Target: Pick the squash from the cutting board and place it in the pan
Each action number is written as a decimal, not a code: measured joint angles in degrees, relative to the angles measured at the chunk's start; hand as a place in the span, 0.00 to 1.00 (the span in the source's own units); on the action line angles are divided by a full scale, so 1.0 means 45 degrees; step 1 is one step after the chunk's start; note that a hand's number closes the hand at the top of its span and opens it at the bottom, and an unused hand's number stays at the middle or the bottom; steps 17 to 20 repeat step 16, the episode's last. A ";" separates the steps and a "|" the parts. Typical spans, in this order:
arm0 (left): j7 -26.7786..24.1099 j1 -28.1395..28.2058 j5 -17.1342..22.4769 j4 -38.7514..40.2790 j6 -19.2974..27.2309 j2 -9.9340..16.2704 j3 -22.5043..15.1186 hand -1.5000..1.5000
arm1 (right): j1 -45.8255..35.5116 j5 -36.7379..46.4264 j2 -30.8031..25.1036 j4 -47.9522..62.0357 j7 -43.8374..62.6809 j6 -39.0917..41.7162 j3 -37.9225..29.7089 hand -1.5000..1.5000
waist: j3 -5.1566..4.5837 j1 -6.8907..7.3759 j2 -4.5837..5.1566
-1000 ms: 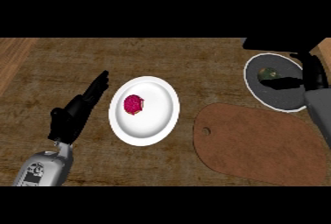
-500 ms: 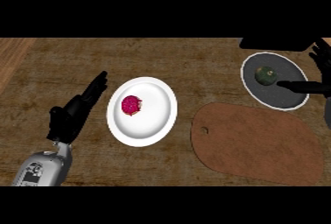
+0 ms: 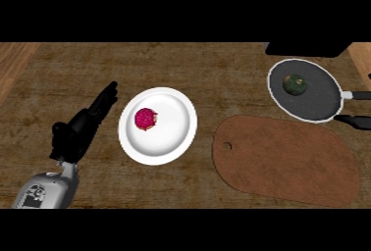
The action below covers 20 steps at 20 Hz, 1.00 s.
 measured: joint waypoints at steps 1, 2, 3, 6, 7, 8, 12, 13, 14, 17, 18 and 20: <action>-0.0053 0.0042 -0.0019 0.0024 0.0011 0.0011 0.0041 0.50 | 0.0162 -0.0014 0.0004 0.0025 -0.0220 0.0109 -0.0026 0.00 | -0.0004 -0.0018 -0.0013; -0.0021 0.0166 -0.0039 -0.0076 0.0007 0.0015 0.0016 0.50 | 0.0381 -0.0039 -0.0115 0.0011 -0.0395 0.0323 -0.0053 0.00 | -0.0006 -0.0048 -0.0036; 0.0017 0.0133 -0.0127 -0.0068 0.0097 -0.0106 -0.0076 0.50 | 0.0515 -0.0026 -0.0142 0.0013 -0.0470 0.0366 -0.0050 0.00 | -0.0006 -0.0069 -0.0039; 0.0104 0.0229 -0.0009 -0.0216 -0.0036 0.0012 0.0066 0.50 | 0.1027 -0.0061 -0.0088 -0.0014 -0.0724 0.0441 -0.0096 0.00 | -0.0007 -0.0109 -0.0072; 0.0094 0.0291 -0.0053 -0.0275 0.0008 -0.0053 0.0019 0.50 | 0.1132 -0.0046 -0.0088 -0.0032 -0.0751 0.0458 -0.0085 0.00 | -0.0008 -0.0113 -0.0080; 0.0124 0.0258 -0.0013 -0.0227 0.0012 -0.0044 0.0104 0.50 | 0.1409 -0.0038 -0.0091 -0.0072 -0.0888 0.0490 -0.0078 0.00 | -0.0010 -0.0151 -0.0083; 0.0152 0.0167 -0.0023 -0.0117 -0.0003 -0.0045 0.0248 0.50 | 0.1976 0.0000 0.0049 -0.0330 -0.1163 0.0509 -0.0010 0.00 | -0.0018 -0.0290 -0.0141; 0.0138 0.0139 -0.0059 -0.0101 0.0007 -0.0061 0.0245 0.50 | 0.2011 -0.0014 0.0027 -0.0354 -0.1178 0.0518 -0.0027 0.00 | -0.0018 -0.0280 -0.0138; 0.0144 0.0080 -0.0078 -0.0062 0.0014 -0.0057 0.0287 0.50 | 0.2088 0.0010 0.0125 -0.0406 -0.1248 0.0466 -0.0002 0.00 | -0.0023 -0.0294 -0.0148; 0.0090 0.0223 -0.0115 -0.0048 0.0017 -0.0141 0.0231 0.50 | 0.2398 0.0028 0.0214 -0.0458 -0.1432 0.0365 0.0000 0.00 | -0.0021 -0.0294 -0.0152; 0.0090 0.0223 -0.0115 -0.0048 0.0017 -0.0141 0.0231 0.50 | 0.2398 0.0028 0.0214 -0.0458 -0.1432 0.0365 0.0000 0.00 | -0.0021 -0.0294 -0.0152; 0.0090 0.0223 -0.0115 -0.0048 0.0017 -0.0141 0.0231 0.50 | 0.2398 0.0028 0.0214 -0.0458 -0.1432 0.0365 0.0000 0.00 | -0.0021 -0.0294 -0.0152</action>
